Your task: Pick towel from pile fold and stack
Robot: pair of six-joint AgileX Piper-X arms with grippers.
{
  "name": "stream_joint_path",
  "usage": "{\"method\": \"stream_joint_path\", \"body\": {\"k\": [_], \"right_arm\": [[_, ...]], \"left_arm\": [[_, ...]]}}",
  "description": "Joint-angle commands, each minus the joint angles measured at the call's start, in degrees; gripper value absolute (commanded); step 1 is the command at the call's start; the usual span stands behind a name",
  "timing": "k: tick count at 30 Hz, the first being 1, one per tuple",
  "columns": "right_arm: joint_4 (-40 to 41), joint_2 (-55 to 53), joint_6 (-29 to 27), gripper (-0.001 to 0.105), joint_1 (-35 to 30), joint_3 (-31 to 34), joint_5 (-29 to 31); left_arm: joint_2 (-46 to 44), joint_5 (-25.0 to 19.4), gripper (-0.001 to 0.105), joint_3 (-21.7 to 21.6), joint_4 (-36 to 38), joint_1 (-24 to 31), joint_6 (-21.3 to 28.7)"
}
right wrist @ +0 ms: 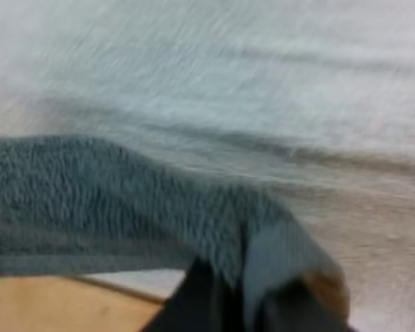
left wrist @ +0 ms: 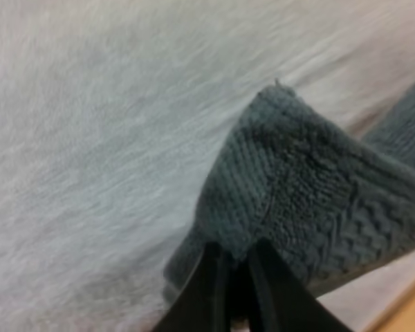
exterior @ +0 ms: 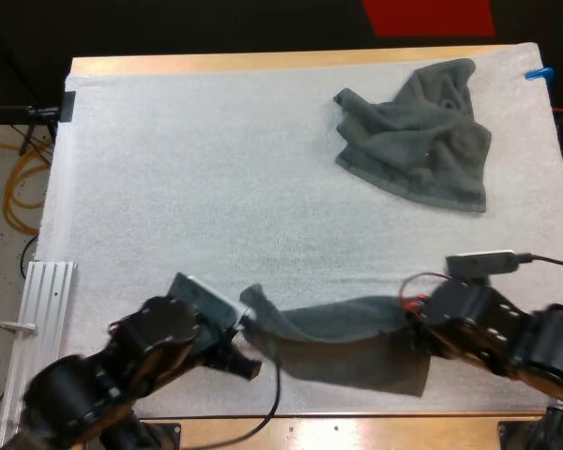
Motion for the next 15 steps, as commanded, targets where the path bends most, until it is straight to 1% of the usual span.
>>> {"method": "stream_joint_path", "body": {"k": [1, 3, 4, 5, 6, 7, 8, 9, 10, 11, 12, 14, 15], "right_arm": [[-1.69, 1.43, -0.75, 0.001, -1.05, 0.97, 1.77], [-6.82, 3.38, -2.01, 0.001, -4.14, 3.21, 1.58], [-10.66, 4.93, -3.36, 0.001, -6.48, 4.75, 1.60], [-14.57, 6.43, -4.50, 0.001, -8.98, 6.17, 1.59], [-16.03, 7.28, -5.28, 0.001, -9.93, 6.84, 1.32], [-20.10, 8.96, -7.00, 0.001, -12.61, 7.95, -0.46], [-23.90, 10.44, -7.77, 0.001, -15.30, 8.72, -2.82], [-25.73, 11.42, -8.28, 0.001, -16.62, 9.11, -4.20], [-28.31, 13.08, -9.01, 0.001, -18.63, 9.52, -6.24], [-30.66, 15.12, -9.61, 0.001, -20.76, 9.62, -6.74], [-31.84, 16.22, -9.60, 0.001, -21.78, 9.61, -6.76], [-37.19, 20.06, -9.60, 0.001, -25.31, 9.61, -8.80], [-38.15, 21.08, -9.60, 0.001, -25.88, 9.61, -9.75]], "left_arm": [[0.95, -2.29, 0.000, 1.40, -2.59, 0.79, -0.70], [2.36, -3.40, 0.000, 3.98, -7.42, 2.63, 0.16], [3.54, -3.38, 0.000, 5.66, -11.46, 4.34, 2.04], [4.69, -3.01, 0.000, 6.97, -14.79, 5.89, 3.09], [5.79, -2.68, 0.000, 7.75, -16.88, 7.28, 3.98], [7.34, -2.00, 0.000, 8.90, -20.80, 9.09, 5.25], [9.38, -0.54, 0.000, 10.08, -24.44, 11.21, 6.89], [10.62, 0.31, 0.000, 10.66, -25.78, 12.02, 7.64], [13.13, 2.07, 0.000, 11.58, -29.40, 14.25, 8.90], [15.79, 3.71, 0.000, 12.16, -32.80, 16.34, 9.91], [16.82, 4.37, 0.000, 12.30, -34.59, 17.43, 10.18], [22.11, 8.28, 0.000, 12.32, -40.51, 21.14, 11.52], [23.92, 9.86, 0.000, 12.32, -42.37, 22.35, 11.54]]}}
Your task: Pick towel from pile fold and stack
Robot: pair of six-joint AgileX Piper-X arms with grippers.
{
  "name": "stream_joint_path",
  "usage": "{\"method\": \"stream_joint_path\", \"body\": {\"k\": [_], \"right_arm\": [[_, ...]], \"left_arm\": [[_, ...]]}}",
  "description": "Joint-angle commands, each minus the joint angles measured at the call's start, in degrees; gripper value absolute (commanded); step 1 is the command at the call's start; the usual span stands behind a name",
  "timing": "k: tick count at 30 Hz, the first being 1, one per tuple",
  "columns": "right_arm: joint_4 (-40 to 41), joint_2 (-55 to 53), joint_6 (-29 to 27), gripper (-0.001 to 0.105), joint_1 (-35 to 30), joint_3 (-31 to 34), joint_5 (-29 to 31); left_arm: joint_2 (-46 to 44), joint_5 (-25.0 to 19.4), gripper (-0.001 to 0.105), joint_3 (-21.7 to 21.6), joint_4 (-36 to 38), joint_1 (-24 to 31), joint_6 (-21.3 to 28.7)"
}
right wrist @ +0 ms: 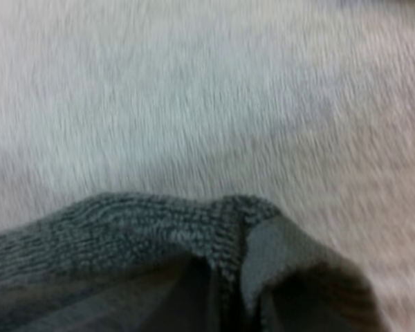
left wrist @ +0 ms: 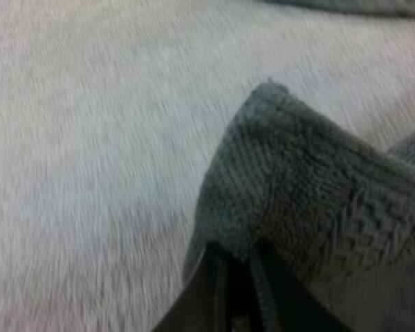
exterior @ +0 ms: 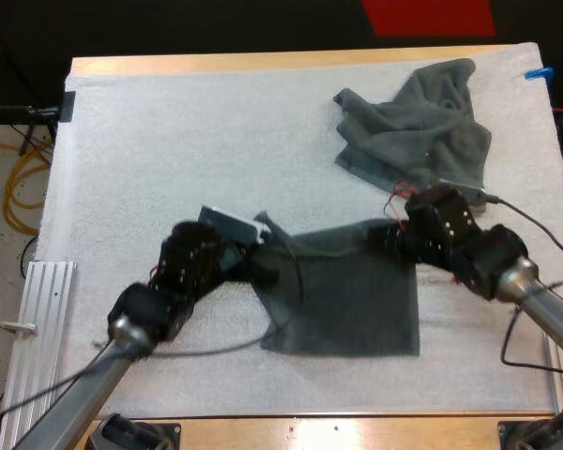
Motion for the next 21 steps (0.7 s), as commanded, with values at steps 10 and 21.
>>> {"method": "stream_joint_path", "body": {"k": [10, 21], "right_arm": [[-14.43, 11.01, 2.53, 0.016, -8.45, -0.19, -8.90], [-42.11, 12.03, 7.47, 0.075, -16.15, -0.19, -19.70]], "left_arm": [[16.37, 12.76, 0.003, -0.72, -20.08, 7.89, 0.50], [19.02, 15.40, 0.080, -9.91, -19.08, 8.20, 0.50]]}}
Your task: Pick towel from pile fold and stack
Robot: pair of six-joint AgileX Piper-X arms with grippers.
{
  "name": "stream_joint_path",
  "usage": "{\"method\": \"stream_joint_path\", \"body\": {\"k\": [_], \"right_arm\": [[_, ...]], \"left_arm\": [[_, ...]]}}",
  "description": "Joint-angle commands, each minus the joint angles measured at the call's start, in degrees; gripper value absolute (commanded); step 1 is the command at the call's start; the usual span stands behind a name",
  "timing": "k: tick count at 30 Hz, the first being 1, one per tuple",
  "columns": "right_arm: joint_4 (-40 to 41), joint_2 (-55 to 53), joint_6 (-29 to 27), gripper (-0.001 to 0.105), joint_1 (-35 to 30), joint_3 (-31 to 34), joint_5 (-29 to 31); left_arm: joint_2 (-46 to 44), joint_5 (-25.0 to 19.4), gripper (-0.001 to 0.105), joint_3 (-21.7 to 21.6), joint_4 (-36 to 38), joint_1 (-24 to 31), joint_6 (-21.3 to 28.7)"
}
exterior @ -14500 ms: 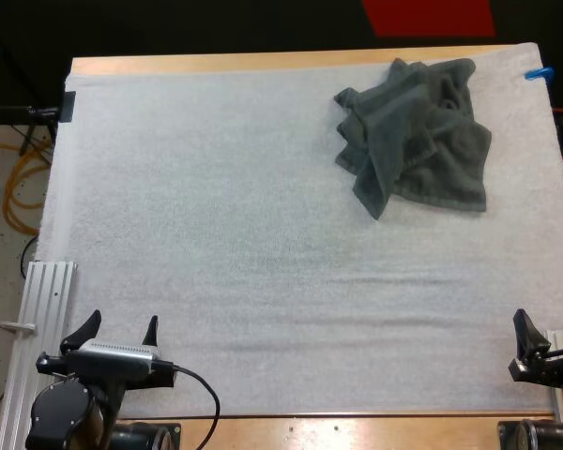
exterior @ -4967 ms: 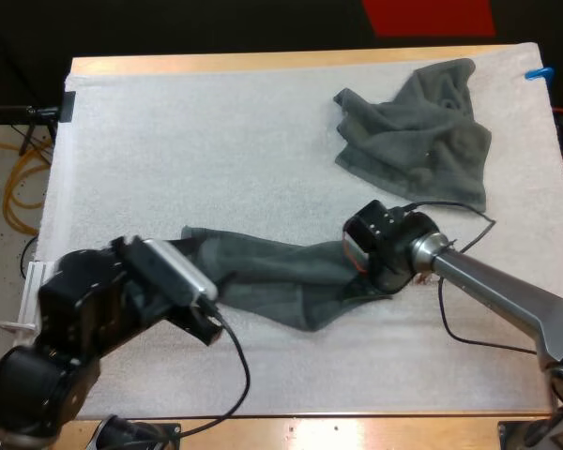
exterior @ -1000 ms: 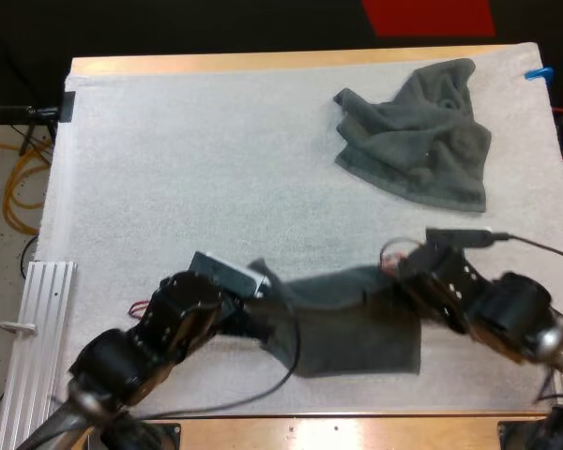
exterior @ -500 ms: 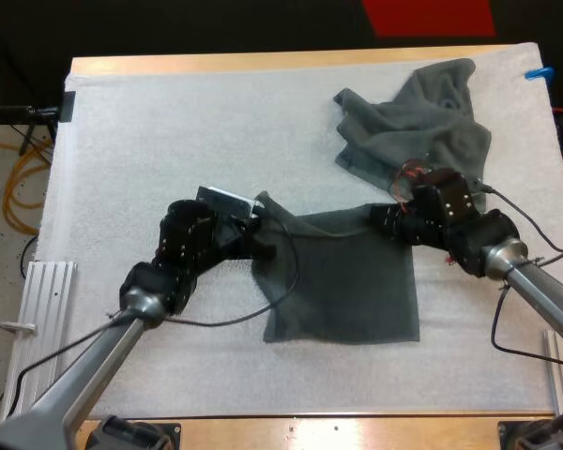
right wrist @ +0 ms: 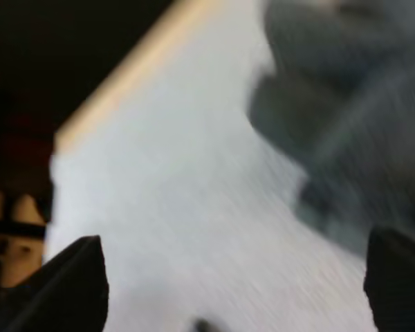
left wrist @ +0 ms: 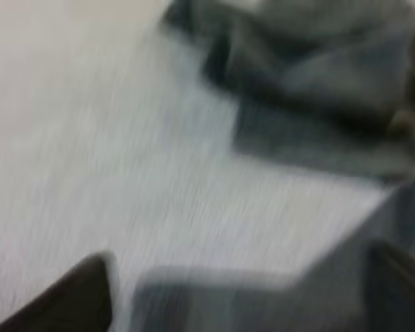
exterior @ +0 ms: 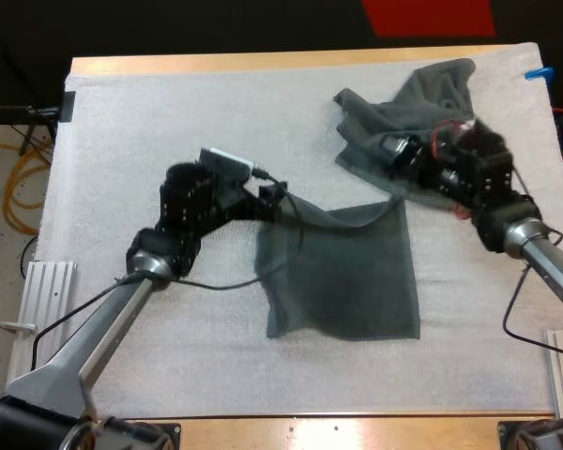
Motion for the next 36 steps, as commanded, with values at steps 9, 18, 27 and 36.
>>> {"method": "stream_joint_path", "body": {"k": [9, 18, 27, 36], "right_arm": [[12.79, -13.88, -12.18, 0.075, -0.32, -0.19, -0.24], [39.84, -30.35, -16.23, 0.070, -0.16, -0.19, 0.18], [62.14, -39.37, -21.26, 0.069, 2.82, 0.11, 0.73], [63.77, -39.12, -17.07, 0.069, 12.65, 9.00, 2.84]], "left_arm": [[-10.88, -0.66, 0.075, -4.61, 13.79, 0.05, 6.14], [-27.19, -1.96, 0.075, -4.61, 34.57, 0.05, 8.82], [-38.55, -1.96, 0.075, -4.42, 49.51, 0.05, 8.98], [-42.57, -1.86, 0.075, 3.09, 52.47, 0.05, 7.80]]}}
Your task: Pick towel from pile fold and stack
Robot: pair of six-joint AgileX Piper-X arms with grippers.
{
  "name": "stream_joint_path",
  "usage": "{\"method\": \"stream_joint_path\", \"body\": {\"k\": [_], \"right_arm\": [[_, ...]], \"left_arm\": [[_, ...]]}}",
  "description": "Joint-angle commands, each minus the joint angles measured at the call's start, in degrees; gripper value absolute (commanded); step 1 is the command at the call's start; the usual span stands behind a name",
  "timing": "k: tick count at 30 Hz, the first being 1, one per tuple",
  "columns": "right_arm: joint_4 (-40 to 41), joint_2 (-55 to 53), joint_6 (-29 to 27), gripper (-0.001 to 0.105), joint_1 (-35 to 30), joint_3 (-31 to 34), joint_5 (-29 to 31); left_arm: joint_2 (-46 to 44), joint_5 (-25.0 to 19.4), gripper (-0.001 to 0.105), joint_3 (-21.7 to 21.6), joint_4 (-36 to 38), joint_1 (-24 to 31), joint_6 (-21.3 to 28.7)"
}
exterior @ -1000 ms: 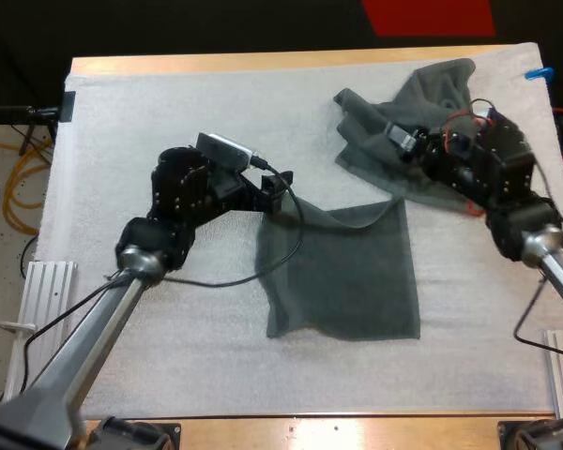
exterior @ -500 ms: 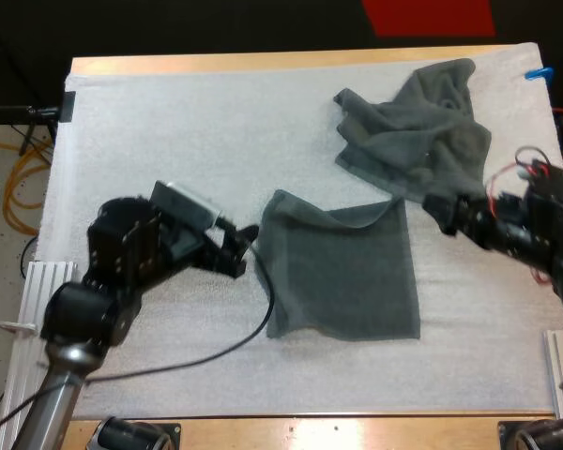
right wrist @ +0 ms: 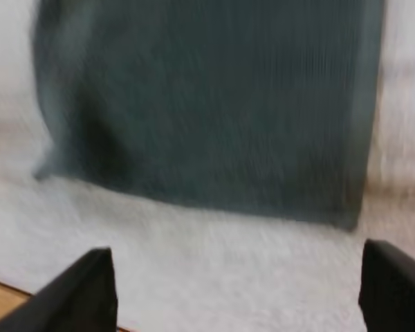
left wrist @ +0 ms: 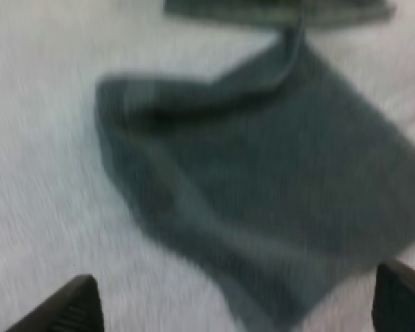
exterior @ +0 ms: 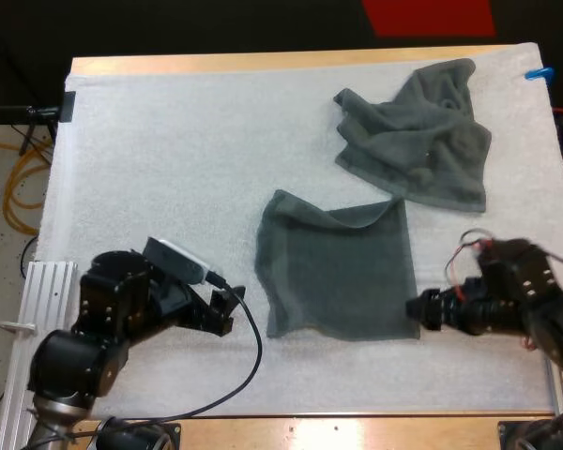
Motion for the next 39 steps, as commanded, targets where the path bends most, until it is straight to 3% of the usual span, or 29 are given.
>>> {"method": "stream_joint_path", "body": {"k": [1, 6, 9, 11, 13, 21, 29, 39], "right_arm": [[-0.70, 0.37, 0.78, 0.069, 0.55, 1.30, 0.40], [-8.13, 3.89, 0.77, 0.063, 1.14, 4.14, 0.26], [-13.15, 7.54, 0.44, 0.039, 1.14, 2.95, 0.26], [-15.56, 11.30, -0.41, 0.013, 1.14, 0.73, 0.26], [-15.82, 14.58, -2.88, 0.000, 1.14, -1.61, 0.26], [-14.88, 31.08, -6.67, 0.000, 1.14, -13.74, 0.36], [-5.74, 48.62, -10.56, 0.000, 1.14, -28.06, 3.88], [1.34, 61.78, -11.93, 0.000, 1.14, -40.04, 5.04]], "left_arm": [[-0.29, -0.30, 0.075, 0.78, 0.17, 0.05, -0.90], [-0.27, 0.64, 0.075, 3.98, 0.17, 0.05, -0.89], [-0.27, 2.01, 0.075, 4.41, 0.17, 0.05, -0.89], [-0.27, 2.40, 0.075, 4.41, -0.12, 0.05, -0.89], [-0.27, 2.41, 0.075, 4.41, -0.21, 0.05, -0.89], [-0.27, 2.51, 0.075, 4.41, -0.20, 0.05, -0.89], [-0.27, 2.51, 0.075, 4.41, -0.20, 0.05, -0.89], [-0.27, 2.51, 0.075, 4.41, -0.20, 0.05, -0.89]]}}
